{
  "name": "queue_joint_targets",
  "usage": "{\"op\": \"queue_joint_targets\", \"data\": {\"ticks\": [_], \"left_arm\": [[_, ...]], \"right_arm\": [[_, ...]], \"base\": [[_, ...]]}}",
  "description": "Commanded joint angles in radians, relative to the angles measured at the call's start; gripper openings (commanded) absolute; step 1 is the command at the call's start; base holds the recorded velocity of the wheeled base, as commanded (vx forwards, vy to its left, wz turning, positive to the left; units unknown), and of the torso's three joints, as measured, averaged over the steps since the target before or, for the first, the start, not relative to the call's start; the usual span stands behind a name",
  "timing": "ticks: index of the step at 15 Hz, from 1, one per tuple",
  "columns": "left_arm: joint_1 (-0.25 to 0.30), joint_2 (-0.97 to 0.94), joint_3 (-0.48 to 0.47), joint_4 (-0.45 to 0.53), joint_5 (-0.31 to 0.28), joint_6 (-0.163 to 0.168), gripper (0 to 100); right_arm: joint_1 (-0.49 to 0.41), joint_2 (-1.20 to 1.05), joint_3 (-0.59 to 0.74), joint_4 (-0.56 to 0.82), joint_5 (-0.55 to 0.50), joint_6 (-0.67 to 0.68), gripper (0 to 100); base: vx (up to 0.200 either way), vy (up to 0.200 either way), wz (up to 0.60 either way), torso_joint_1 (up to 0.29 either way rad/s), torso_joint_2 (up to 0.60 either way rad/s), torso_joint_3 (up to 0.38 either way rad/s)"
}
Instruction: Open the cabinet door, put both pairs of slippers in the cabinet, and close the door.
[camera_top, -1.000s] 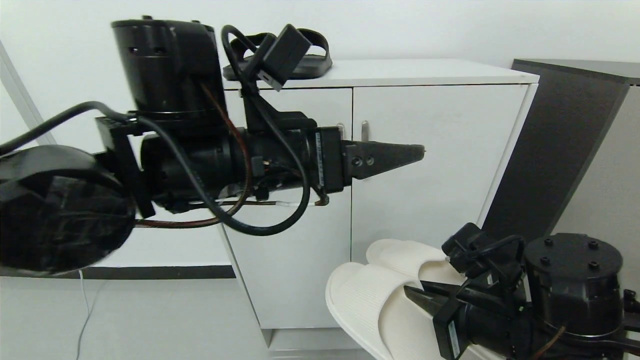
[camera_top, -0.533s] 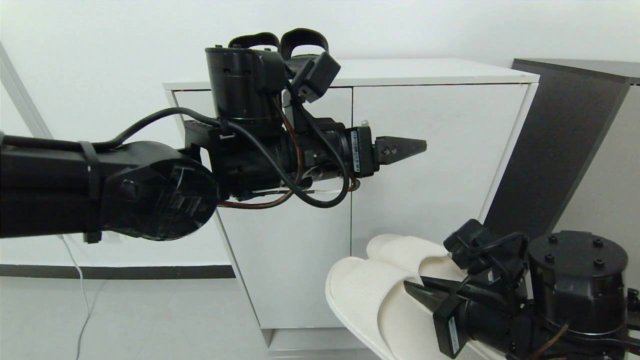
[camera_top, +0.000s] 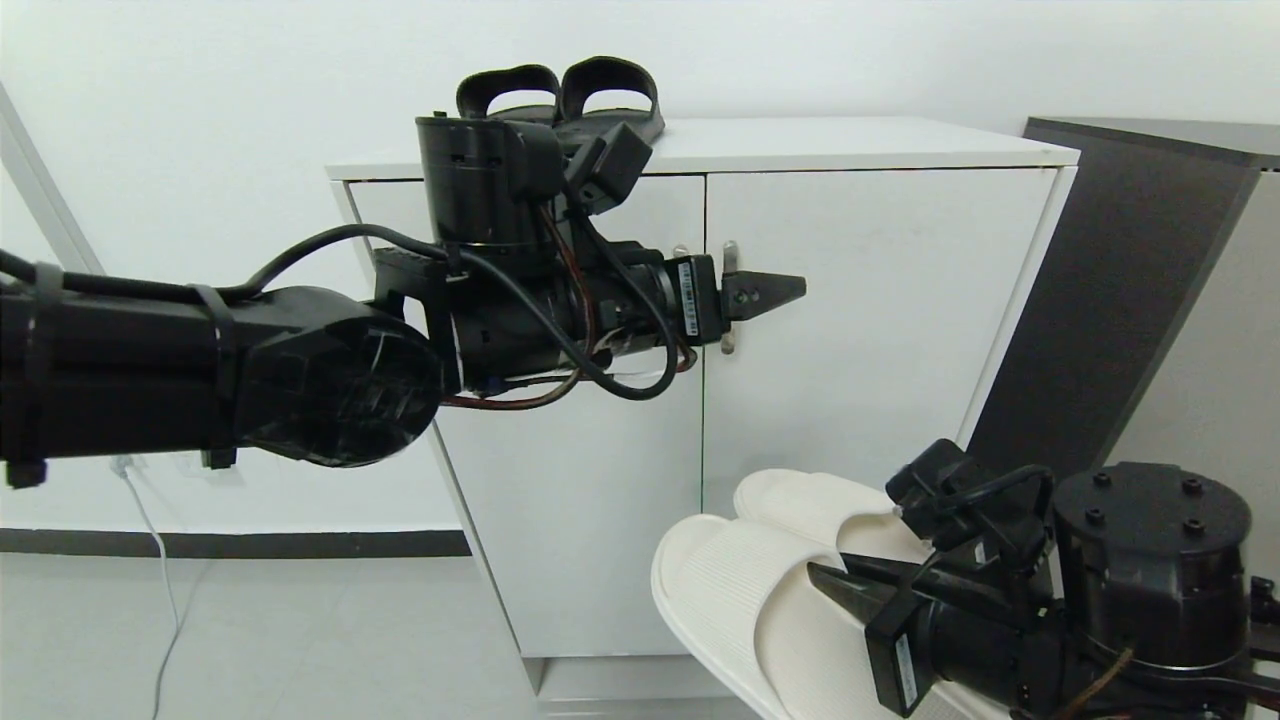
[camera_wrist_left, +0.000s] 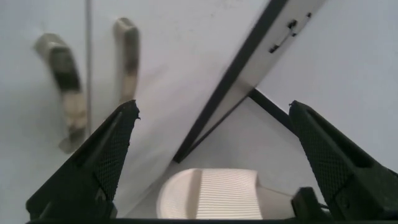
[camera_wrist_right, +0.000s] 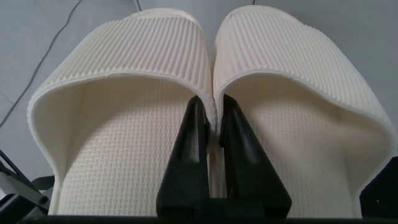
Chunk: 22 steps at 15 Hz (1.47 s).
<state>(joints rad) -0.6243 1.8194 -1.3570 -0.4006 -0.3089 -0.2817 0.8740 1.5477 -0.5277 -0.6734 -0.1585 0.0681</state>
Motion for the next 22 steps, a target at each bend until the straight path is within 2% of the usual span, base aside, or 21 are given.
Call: {"op": "queue_joint_targets", "data": {"ticks": [1, 5, 14, 15, 19, 20, 22], "left_arm": [[0.001, 0.02, -0.013, -0.003, 0.013, -0.001, 100], [0.001, 0.066, -0.053, -0.004, 0.042, 0.001, 100], [-0.003, 0.129, -0.122, -0.003, 0.031, -0.004, 100], [-0.003, 0.129, -0.123, -0.003, 0.031, -0.004, 0], [-0.003, 0.127, -0.122, -0.003, 0.021, -0.005, 0], [-0.003, 0.126, -0.119, -0.003, 0.014, -0.02, 0], [-0.002, 0.123, -0.105, -0.003, 0.013, -0.028, 0]], "right_arm": [[0.0, 0.003, 0.0, 0.0, -0.001, -0.001, 0], [-0.001, 0.006, 0.003, 0.002, 0.002, -0.001, 0], [-0.003, 0.017, 0.009, 0.0, 0.005, -0.001, 0], [-0.003, 0.019, 0.012, 0.0, 0.005, -0.001, 0], [-0.003, 0.019, 0.017, 0.002, 0.005, -0.002, 0], [-0.003, 0.019, 0.018, 0.003, 0.005, -0.002, 0], [-0.001, 0.017, 0.021, 0.003, 0.007, -0.001, 0]], "base": [[0.0, 0.0, 0.0, 0.0, 0.0, 0.0], [0.0, 0.0, 0.0, 0.0, 0.0, 0.0], [0.0, 0.0, 0.0, 0.0, 0.0, 0.0], [0.0, 0.0, 0.0, 0.0, 0.0, 0.0], [0.0, 0.0, 0.0, 0.0, 0.0, 0.0], [0.0, 0.0, 0.0, 0.0, 0.0, 0.0], [0.0, 0.0, 0.0, 0.0, 0.0, 0.0]]}}
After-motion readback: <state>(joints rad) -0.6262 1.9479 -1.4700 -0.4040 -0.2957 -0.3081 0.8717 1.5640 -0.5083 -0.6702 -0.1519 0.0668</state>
